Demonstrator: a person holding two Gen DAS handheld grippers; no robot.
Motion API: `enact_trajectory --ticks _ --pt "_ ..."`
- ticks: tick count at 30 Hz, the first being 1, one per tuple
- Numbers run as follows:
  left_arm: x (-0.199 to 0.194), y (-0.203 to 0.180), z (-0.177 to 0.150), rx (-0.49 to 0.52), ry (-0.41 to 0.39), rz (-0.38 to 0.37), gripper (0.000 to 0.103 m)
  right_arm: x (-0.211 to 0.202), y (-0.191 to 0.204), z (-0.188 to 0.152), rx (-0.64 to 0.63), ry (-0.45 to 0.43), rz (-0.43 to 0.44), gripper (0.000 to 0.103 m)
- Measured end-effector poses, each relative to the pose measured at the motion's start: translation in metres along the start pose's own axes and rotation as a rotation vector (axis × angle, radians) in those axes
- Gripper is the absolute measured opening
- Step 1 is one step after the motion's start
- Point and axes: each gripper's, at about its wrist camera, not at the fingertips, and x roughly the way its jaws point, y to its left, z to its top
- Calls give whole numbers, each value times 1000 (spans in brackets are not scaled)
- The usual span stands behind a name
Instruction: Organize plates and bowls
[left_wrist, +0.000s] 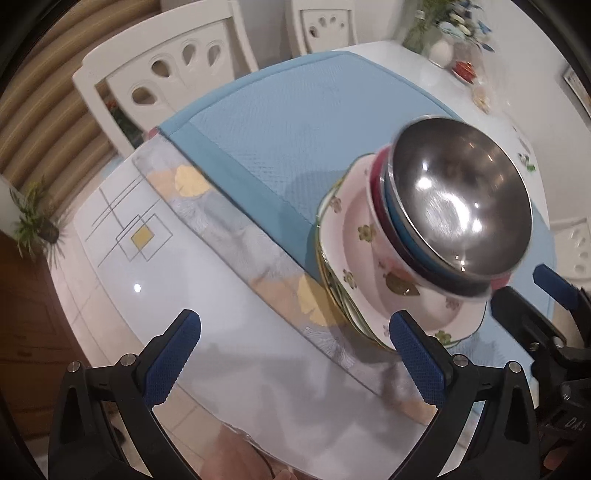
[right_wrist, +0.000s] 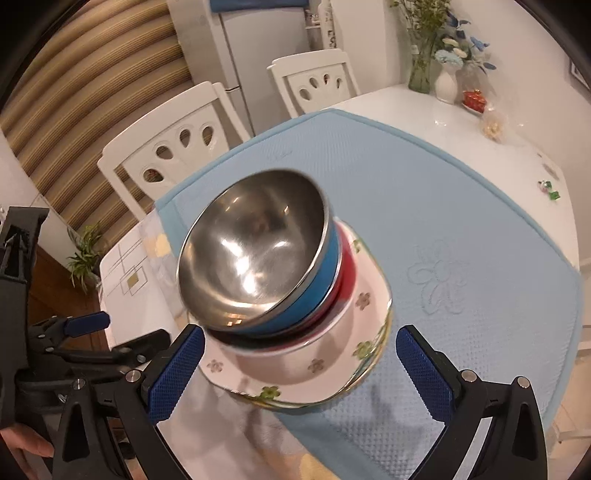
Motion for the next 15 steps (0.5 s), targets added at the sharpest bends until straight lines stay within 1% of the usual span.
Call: enact_trajectory --ticks 2,5,7,11,15 --pt "1 -1 -1 1 2 12 102 4 4 -4 -8 5 -5 103" --pt "0 -1 -3 -6 -7 10 102 8 3 -11 5 13 -13 103" --pt "0 0 -3 -7 -15 8 102 7 3 -14 15 16 -1 103" --pt "4 -8 -10 -1 -27 12 102 3 8 -16 -7 -4 -8 103" --pt "5 -10 -9 1 -29 11 102 2 9 -16 -1 -4 -3 103"
